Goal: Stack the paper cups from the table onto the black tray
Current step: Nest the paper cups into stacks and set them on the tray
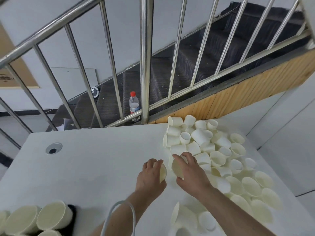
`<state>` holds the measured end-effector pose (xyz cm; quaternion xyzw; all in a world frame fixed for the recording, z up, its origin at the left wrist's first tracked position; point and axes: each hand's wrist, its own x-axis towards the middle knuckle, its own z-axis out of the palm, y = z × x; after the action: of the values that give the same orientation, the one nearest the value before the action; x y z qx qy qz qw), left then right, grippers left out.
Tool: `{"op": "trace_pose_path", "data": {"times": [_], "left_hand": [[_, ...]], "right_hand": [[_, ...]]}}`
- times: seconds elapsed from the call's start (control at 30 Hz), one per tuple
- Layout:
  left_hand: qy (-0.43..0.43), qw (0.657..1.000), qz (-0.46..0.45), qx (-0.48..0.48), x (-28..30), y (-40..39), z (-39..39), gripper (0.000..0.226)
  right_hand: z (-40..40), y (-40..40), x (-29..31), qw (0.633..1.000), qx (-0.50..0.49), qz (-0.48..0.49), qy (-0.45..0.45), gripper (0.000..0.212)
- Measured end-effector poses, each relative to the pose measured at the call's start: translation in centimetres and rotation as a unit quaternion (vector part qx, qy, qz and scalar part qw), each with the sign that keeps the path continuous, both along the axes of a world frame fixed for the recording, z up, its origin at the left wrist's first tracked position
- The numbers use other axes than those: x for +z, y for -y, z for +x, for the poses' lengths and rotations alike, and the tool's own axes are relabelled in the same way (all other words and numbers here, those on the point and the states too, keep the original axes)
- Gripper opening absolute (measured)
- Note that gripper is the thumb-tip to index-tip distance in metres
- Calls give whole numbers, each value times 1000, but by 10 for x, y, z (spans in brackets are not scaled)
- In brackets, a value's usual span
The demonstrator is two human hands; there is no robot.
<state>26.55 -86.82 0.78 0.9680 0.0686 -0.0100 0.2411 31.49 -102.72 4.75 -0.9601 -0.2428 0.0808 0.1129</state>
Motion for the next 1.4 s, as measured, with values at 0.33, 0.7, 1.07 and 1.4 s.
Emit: {"op": "trace_pose_path", "data": {"times": [0.33, 0.7, 1.07, 1.4], "left_hand": [[2, 999, 20, 41, 22, 6, -108, 66], [28, 995, 24, 97, 36, -36, -212, 66], [38, 987, 29, 150, 43, -161, -293, 70], [-36, 988, 27, 148, 44, -283, -358, 66]], "right_hand": [[-91, 0, 4, 999, 40, 33, 4, 74], [-167, -54, 3, 993, 99, 67, -19, 75], [-236, -184, 11, 982, 165, 85, -41, 75], [-299, -290, -7, 966, 215, 109, -99, 76]]}}
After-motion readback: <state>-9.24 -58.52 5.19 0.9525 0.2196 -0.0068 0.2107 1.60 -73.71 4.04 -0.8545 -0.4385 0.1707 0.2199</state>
